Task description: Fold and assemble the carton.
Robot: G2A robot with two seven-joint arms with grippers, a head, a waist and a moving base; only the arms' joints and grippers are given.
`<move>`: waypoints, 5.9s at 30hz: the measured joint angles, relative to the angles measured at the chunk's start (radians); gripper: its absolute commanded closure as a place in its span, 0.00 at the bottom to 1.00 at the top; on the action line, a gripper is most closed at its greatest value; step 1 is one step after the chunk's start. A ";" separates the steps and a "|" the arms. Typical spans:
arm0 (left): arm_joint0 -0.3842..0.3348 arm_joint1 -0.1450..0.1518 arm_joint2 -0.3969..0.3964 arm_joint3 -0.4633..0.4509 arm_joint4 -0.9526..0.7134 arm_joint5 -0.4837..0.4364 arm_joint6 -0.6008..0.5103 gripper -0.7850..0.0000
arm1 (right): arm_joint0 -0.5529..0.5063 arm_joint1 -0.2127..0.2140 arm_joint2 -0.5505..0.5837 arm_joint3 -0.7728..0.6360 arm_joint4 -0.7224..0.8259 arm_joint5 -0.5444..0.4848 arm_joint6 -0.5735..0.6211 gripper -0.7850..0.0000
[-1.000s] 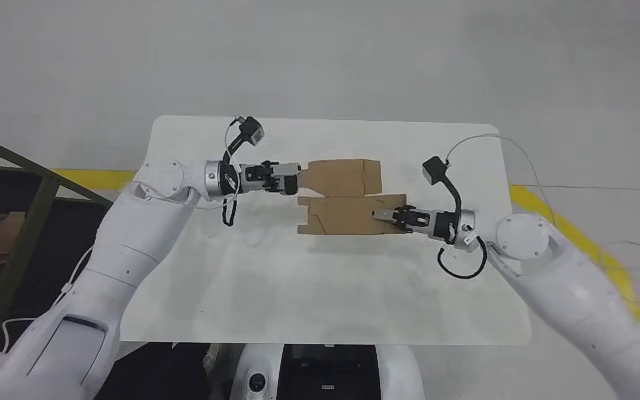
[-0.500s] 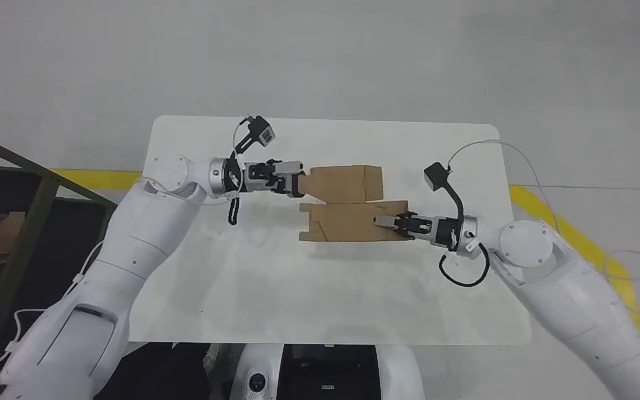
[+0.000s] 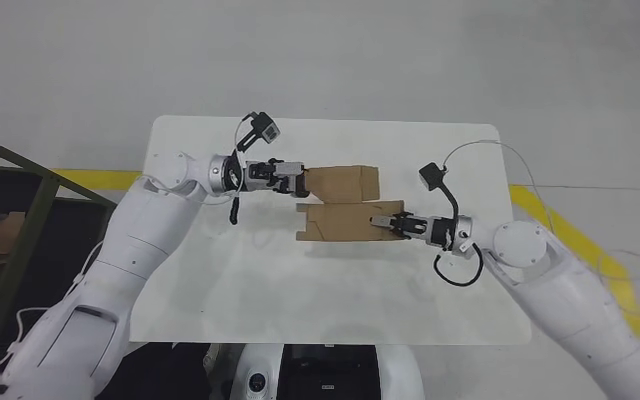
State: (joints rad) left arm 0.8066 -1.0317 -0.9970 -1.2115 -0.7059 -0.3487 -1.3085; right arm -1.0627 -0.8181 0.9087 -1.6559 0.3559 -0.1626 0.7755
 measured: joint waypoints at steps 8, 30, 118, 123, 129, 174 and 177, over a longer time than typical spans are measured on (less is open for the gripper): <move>-0.020 -0.017 0.030 0.034 0.026 0.005 0.015 0.00 | -0.028 -0.002 0.030 -0.037 -0.028 0.001 -0.010 1.00; -0.028 -0.029 0.024 0.060 0.125 0.030 0.051 0.75 | -0.061 -0.018 0.079 -0.070 -0.076 0.017 -0.002 1.00; 0.015 -0.054 -0.008 -0.012 0.127 0.046 -0.040 1.00 | 0.232 -0.291 -0.085 0.522 0.528 -0.418 0.464 0.55; 0.014 -0.054 -0.012 -0.005 0.127 0.046 -0.043 1.00 | 0.245 -0.303 -0.095 0.543 0.470 -0.431 0.451 0.69; 0.015 -0.055 -0.014 0.000 0.126 0.046 -0.045 1.00 | 0.249 -0.315 -0.096 0.557 0.453 -0.437 0.445 0.96; 0.048 -0.052 -0.033 -0.128 0.168 0.079 -0.053 0.59 | 0.173 -0.325 -0.012 0.459 0.170 -0.388 0.315 1.00; 0.046 -0.054 -0.022 -0.135 0.205 0.086 -0.027 0.60 | 0.159 -0.323 -0.003 0.437 0.158 -0.381 0.309 1.00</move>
State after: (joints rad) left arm 0.8528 -1.0857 -1.0191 -1.3468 -0.5013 -0.2623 -1.3351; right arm -0.9034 -1.1414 0.9052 -1.2189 0.5138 -0.5434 1.0849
